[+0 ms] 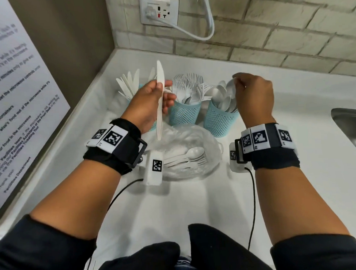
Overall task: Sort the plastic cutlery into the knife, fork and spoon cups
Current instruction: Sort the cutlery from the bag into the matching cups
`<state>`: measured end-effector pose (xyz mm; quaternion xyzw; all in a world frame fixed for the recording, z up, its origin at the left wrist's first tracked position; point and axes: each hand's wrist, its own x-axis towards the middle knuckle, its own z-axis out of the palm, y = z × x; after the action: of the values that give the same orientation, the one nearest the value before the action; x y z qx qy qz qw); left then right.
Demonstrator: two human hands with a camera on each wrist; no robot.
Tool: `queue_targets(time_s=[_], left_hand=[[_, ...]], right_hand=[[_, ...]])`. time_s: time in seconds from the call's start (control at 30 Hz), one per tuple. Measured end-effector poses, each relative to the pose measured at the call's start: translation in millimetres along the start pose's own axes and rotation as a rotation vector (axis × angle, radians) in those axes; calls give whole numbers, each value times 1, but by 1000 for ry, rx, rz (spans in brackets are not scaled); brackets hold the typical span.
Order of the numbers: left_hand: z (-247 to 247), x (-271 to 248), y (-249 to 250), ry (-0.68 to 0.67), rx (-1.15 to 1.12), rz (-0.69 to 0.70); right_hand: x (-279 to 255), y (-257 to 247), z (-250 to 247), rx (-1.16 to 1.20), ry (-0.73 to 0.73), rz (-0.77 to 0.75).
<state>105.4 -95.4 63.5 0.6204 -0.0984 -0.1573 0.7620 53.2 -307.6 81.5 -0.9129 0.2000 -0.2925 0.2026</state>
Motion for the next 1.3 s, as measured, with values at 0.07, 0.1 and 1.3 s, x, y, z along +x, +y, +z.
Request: queue_targets(time_s=[0.07, 0.1, 1.3], left_hand=[[-5, 8, 13, 74, -5, 85], [-8, 12, 19, 106, -19, 135], [-26, 21, 13, 383, 1208, 126]], right_hand=[[-2, 2, 4, -5, -22, 11], [-3, 4, 6, -11, -34, 15], [-5, 16, 29, -262, -336, -147]])
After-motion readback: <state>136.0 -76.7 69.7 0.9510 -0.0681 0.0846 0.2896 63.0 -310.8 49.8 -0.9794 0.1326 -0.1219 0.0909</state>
